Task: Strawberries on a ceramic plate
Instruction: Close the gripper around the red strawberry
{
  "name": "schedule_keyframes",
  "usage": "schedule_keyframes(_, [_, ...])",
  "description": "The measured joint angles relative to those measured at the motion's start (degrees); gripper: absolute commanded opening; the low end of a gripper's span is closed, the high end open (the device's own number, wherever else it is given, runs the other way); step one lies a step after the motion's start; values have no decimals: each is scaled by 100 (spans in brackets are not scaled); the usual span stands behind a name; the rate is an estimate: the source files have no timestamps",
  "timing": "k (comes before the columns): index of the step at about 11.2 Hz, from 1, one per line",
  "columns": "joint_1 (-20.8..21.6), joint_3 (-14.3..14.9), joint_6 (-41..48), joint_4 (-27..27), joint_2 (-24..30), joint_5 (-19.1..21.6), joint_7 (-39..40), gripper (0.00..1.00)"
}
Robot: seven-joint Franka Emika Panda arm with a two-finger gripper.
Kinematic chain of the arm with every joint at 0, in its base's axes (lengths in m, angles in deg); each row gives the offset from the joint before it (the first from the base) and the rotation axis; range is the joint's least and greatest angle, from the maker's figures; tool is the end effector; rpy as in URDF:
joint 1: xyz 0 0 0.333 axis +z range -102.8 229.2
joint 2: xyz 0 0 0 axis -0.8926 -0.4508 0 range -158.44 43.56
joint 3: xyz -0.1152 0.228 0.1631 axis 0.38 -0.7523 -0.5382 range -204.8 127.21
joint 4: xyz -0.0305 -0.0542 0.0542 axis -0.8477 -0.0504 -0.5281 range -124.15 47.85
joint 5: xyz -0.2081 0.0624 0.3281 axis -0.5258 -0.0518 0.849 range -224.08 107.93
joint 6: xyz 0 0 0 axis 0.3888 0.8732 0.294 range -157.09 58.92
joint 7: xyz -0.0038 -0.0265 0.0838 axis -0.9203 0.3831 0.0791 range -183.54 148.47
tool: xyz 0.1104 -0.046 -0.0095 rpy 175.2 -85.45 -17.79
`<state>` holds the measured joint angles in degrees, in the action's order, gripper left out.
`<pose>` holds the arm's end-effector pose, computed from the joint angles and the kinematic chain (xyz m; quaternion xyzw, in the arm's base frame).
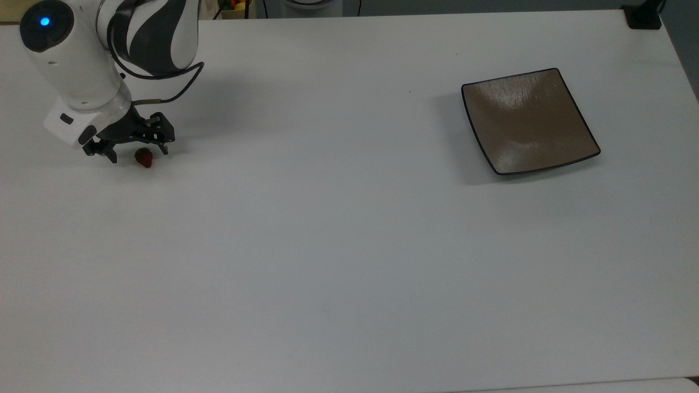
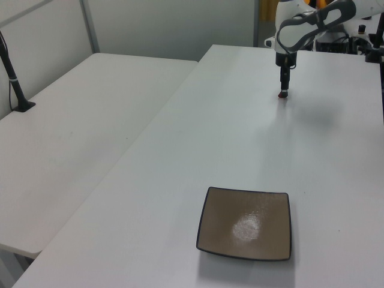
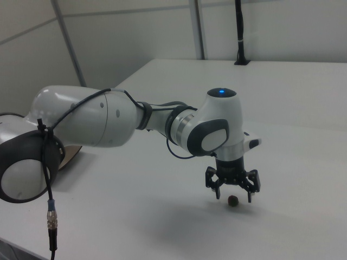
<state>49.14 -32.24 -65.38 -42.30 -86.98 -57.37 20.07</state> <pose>0.6341 -0.2297 0.2926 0.9882 0.1515 -0.0127 0.0192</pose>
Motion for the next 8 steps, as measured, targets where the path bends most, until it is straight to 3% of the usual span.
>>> schedule_keyframes(2, [-1, 0, -18, 0, -29, -31, 25, 54])
schedule_keyframes(5, [-1, 0, -18, 0, -30, -34, 187, 11])
schedule_keyframes(8, [-2, 0, -18, 2, -28, -36, 468, 8])
